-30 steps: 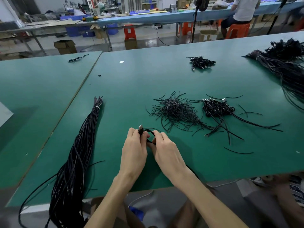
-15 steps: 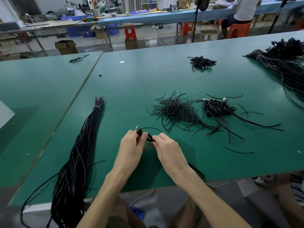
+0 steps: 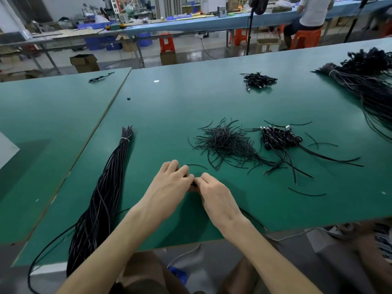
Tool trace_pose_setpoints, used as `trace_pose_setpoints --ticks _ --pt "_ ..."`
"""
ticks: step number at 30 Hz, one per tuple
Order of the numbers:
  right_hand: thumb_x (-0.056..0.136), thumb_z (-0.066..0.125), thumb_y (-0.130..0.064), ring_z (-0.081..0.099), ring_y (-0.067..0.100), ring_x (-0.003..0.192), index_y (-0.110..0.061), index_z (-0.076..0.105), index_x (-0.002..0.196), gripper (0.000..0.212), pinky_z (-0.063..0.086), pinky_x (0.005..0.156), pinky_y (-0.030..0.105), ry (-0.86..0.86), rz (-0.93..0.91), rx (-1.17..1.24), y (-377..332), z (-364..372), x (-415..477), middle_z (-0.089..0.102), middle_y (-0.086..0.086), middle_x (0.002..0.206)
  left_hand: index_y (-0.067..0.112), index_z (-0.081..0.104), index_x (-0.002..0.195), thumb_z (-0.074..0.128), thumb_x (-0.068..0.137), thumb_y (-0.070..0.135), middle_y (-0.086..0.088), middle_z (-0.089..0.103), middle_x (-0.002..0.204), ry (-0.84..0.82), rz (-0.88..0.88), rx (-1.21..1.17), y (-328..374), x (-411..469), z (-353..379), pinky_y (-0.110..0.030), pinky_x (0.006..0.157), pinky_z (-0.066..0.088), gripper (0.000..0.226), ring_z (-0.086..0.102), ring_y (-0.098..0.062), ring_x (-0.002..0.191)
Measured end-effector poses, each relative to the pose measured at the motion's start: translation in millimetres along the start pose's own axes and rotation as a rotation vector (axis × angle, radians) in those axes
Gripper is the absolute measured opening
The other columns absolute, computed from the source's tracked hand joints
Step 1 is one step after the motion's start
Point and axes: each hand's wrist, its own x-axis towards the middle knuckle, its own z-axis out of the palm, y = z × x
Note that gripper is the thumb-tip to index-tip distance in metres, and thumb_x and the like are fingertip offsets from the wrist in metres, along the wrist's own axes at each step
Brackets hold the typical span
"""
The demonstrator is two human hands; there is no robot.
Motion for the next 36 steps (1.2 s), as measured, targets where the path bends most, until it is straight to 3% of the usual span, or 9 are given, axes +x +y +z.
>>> trace_pose_setpoints --ticks 2,8,15,19,22,26,28,32,36 --pt "0.098 0.048 0.008 0.038 0.013 0.081 -0.007 0.064 0.117 0.028 0.049 0.075 0.037 -0.005 0.013 -0.005 1 -1 1 0.046 0.001 0.093 0.02 0.06 0.109 0.051 0.094 0.008 0.003 0.056 0.111 -0.013 0.018 0.054 3 2 0 -0.035 0.111 0.032 0.021 0.049 -0.023 0.11" --pt "0.095 0.051 0.011 0.044 0.014 0.086 -0.009 0.061 0.117 0.032 0.05 0.076 0.032 -0.031 -0.011 -0.032 1 -1 2 0.051 0.002 0.101 0.017 0.045 0.11 0.047 0.09 0.002 0.002 0.046 0.11 -0.112 0.04 -0.059 -5 10 8 -0.029 0.086 0.031 0.026 0.042 -0.02 0.101" --pt "0.088 0.055 0.017 0.05 0.017 0.095 -0.007 0.058 0.121 0.04 0.04 0.07 0.024 -0.032 -0.03 -0.067 2 0 2 0.052 0.004 0.109 0.019 0.036 0.096 0.042 0.082 -0.01 0.005 0.034 0.094 -0.1 -0.074 -0.342 -3 5 18 -0.033 0.056 0.03 0.032 0.042 -0.021 0.064" --pt "0.074 0.061 0.022 0.047 0.017 0.103 -0.007 0.049 0.129 0.064 0.035 0.071 0.019 -0.073 -0.042 -0.113 3 -2 2 0.046 0.006 0.117 0.022 0.034 0.092 0.041 0.082 -0.009 0.006 0.034 0.09 -0.028 -0.096 -0.379 0 4 22 -0.031 0.055 0.026 0.033 0.037 -0.019 0.063" --pt "0.077 0.061 0.019 0.046 0.018 0.104 -0.006 0.044 0.139 0.069 0.036 0.071 0.021 -0.069 -0.068 -0.162 6 -3 5 0.043 0.007 0.119 0.022 0.035 0.092 0.042 0.087 -0.006 0.007 0.034 0.087 -0.005 -0.105 -0.397 -1 3 26 -0.029 0.058 0.022 0.03 0.033 -0.017 0.061" --pt "0.079 0.066 0.01 0.05 0.025 0.114 0.005 0.026 0.155 0.086 0.05 0.088 0.029 -0.075 -0.144 -0.339 7 -7 8 0.046 0.014 0.127 0.018 0.039 0.087 0.038 0.101 0.01 0.004 0.045 0.086 -0.012 -0.214 -0.501 -2 8 25 -0.041 0.065 0.043 0.016 0.049 -0.026 0.069" --pt "0.075 0.07 0.009 0.053 0.024 0.109 0.004 0.039 0.147 0.078 0.053 0.086 0.03 -0.063 -0.17 -0.386 10 -11 10 0.052 0.012 0.121 0.018 0.037 0.08 0.039 0.105 0.016 0.003 0.05 0.081 -0.018 -0.245 -0.567 -1 11 24 -0.043 0.069 0.045 0.025 0.051 -0.026 0.072" --pt "0.096 0.06 -0.003 0.052 0.019 0.102 -0.011 0.052 0.121 0.028 0.053 0.078 0.029 -0.056 -0.236 -0.33 22 -11 8 0.053 0.004 0.111 0.021 0.035 0.074 0.039 0.106 0.017 0.006 0.048 0.074 -0.088 -0.227 -0.618 -1 13 22 -0.039 0.068 0.041 0.033 0.043 -0.018 0.068" --pt "0.089 0.062 0.007 0.054 0.021 0.096 -0.01 0.061 0.114 0.031 0.051 0.068 0.029 -0.002 -0.205 -0.228 26 -9 5 0.056 0.004 0.102 0.024 0.041 0.086 0.036 0.103 0.011 0.008 0.046 0.085 -0.189 -0.12 -0.518 -2 14 19 -0.038 0.07 0.044 0.022 0.05 -0.019 0.075"
